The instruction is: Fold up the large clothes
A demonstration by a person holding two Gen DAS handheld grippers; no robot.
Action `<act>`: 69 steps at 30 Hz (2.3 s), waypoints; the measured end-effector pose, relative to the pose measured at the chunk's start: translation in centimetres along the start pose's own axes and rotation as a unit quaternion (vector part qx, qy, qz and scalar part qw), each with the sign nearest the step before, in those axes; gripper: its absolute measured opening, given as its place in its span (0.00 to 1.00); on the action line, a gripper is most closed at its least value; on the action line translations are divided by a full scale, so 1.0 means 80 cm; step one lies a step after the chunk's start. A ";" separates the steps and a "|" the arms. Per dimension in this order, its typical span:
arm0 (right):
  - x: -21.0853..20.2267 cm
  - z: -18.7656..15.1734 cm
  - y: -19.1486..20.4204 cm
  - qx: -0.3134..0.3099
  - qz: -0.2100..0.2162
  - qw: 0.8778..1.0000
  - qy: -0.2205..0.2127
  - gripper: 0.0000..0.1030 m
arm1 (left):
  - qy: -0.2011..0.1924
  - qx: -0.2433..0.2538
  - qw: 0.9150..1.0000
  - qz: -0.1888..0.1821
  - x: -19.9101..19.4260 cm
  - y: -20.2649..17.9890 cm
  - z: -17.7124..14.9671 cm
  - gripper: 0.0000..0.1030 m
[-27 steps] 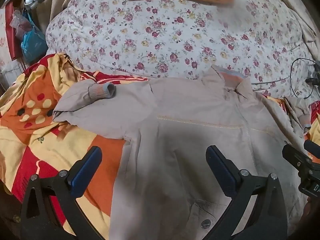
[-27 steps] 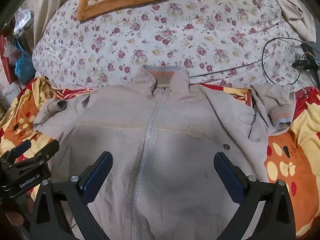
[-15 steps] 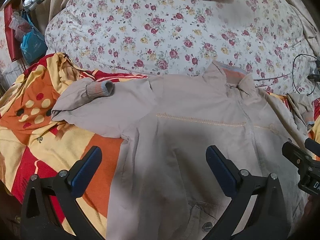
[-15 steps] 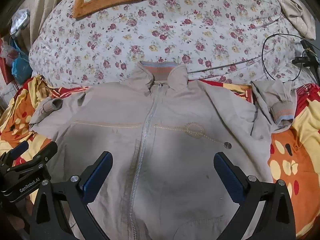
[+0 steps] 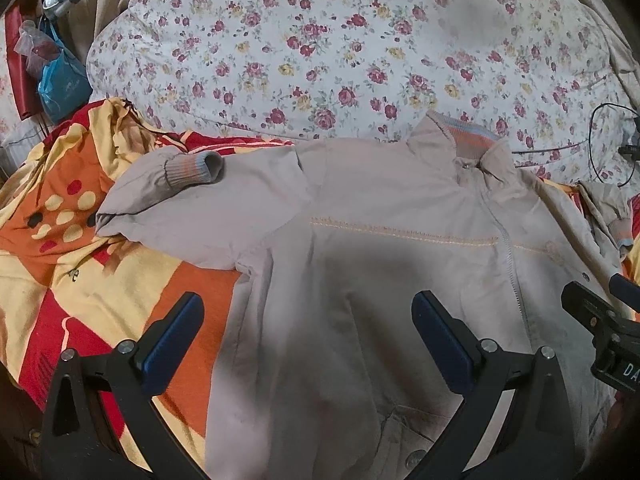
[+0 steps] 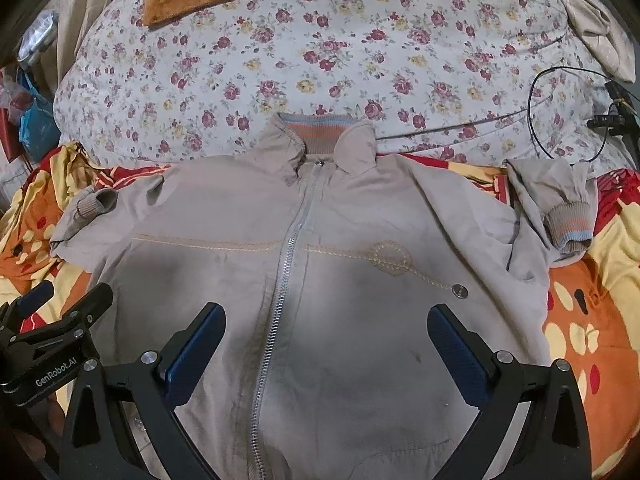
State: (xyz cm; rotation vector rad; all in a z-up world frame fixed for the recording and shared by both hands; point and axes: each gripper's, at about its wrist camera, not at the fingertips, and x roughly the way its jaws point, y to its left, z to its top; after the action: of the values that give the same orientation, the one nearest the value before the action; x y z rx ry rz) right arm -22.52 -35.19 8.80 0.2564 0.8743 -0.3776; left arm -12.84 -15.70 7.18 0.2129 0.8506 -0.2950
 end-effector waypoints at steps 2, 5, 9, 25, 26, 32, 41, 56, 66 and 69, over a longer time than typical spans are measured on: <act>0.001 0.000 0.000 0.001 -0.001 1.000 0.002 0.98 | 0.001 -0.001 1.000 0.000 0.001 -0.001 0.000 1.00; 0.002 0.001 -0.001 -0.001 -0.004 1.000 0.005 0.98 | 0.002 -0.003 1.000 -0.002 0.001 -0.001 0.001 1.00; 0.003 0.002 -0.001 0.001 -0.007 1.000 0.004 0.98 | 0.001 -0.003 1.000 0.000 0.002 -0.002 0.003 1.00; 0.014 0.004 0.003 -0.012 -0.021 1.000 0.011 0.98 | 0.005 -0.006 1.000 0.008 0.013 0.006 0.002 1.00; 0.014 0.004 0.004 -0.014 -0.022 1.000 0.009 0.98 | 0.005 -0.006 1.000 0.007 0.013 0.007 0.002 1.00; 0.019 0.006 0.011 -0.018 -0.018 1.000 0.009 0.98 | 0.003 -0.010 1.000 0.008 0.015 0.012 0.004 1.00; 0.025 0.007 0.015 -0.019 -0.015 1.000 0.014 0.98 | 0.004 -0.012 1.000 0.012 0.018 0.017 0.006 1.00; 0.032 0.013 0.022 -0.022 -0.013 1.000 0.011 0.98 | 0.005 -0.016 1.000 0.017 0.021 0.023 0.011 1.00; 0.035 0.011 0.024 -0.018 0.000 0.999 0.031 0.98 | 0.008 -0.021 0.999 0.023 0.025 0.035 0.014 1.00; 0.036 0.011 0.025 -0.019 0.002 0.999 0.035 0.98 | 0.008 -0.026 0.999 0.024 0.026 0.039 0.016 1.00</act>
State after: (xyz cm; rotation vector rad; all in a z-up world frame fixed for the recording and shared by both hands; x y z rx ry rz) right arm -19.38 -34.35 7.20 0.2384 0.9494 -0.3498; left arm -9.58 -13.49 6.61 0.1868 0.8675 -0.2264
